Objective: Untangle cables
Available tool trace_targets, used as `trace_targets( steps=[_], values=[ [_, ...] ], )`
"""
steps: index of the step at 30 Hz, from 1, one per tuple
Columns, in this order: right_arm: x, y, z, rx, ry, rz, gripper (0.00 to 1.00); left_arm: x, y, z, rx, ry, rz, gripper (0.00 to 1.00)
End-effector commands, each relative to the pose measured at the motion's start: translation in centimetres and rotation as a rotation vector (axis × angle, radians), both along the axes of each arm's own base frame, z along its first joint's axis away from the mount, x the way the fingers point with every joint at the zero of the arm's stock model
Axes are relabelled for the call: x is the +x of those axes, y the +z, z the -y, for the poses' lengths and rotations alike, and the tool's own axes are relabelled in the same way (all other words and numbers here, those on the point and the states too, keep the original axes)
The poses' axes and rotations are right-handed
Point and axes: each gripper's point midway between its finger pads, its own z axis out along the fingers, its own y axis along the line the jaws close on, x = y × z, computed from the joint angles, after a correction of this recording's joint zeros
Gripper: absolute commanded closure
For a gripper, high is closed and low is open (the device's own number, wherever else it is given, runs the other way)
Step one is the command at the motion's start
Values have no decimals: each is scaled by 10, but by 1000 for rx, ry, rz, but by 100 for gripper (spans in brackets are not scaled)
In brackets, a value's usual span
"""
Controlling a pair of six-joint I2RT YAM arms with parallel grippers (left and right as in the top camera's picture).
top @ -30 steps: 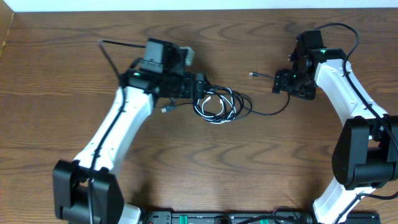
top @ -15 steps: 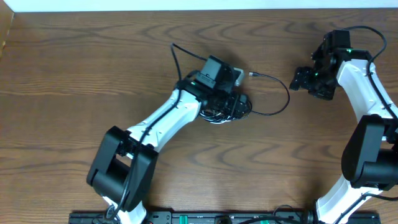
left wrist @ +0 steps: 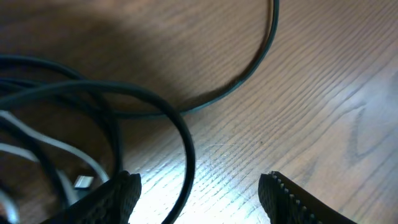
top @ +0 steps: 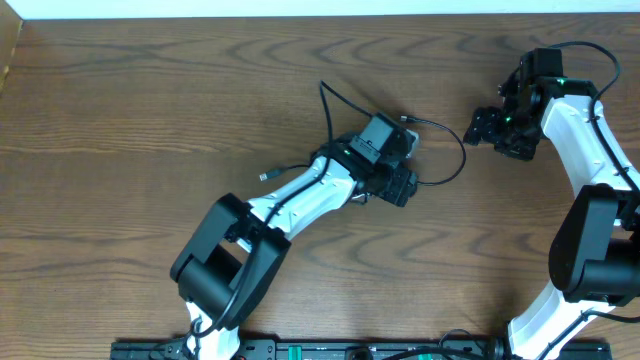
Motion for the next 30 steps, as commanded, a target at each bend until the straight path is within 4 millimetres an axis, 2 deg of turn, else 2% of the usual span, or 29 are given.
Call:
trace_targets(
  steps=[1,5,8,15,16,17,19,23,26,30],
  values=[
    [-2,-4,-2,6,13,-11,23,6,-3,0,25,12,27,33],
    [-2,-4,-2,6,13,-11,23,8,-16,2,27,12,24,34],
    [-2,-4,-2,6,13,-11,23,10,-22,4,26,12,23,39],
    [-2,-4,-3,9,15,-12,23,11,-21,5,22,12,28,63],
    [-2,-4,-3,10,15,-13,23,11,-21,5,22,12,28,82],
    [-2,-4,-4,14,16,-13,23,11,-21,5,21,13,28,90],
    [-1,-3,-8,41,21,-8,23,12,-17,5,13,16,28,92],
    [1,0,-16,83,34,4,23,14,10,-1,-11,28,46,92],
    [5,5,-31,158,116,45,23,13,49,-3,-103,13,51,93],
    [11,18,-59,282,228,118,27,11,118,-11,-270,-15,87,92]
  ],
)
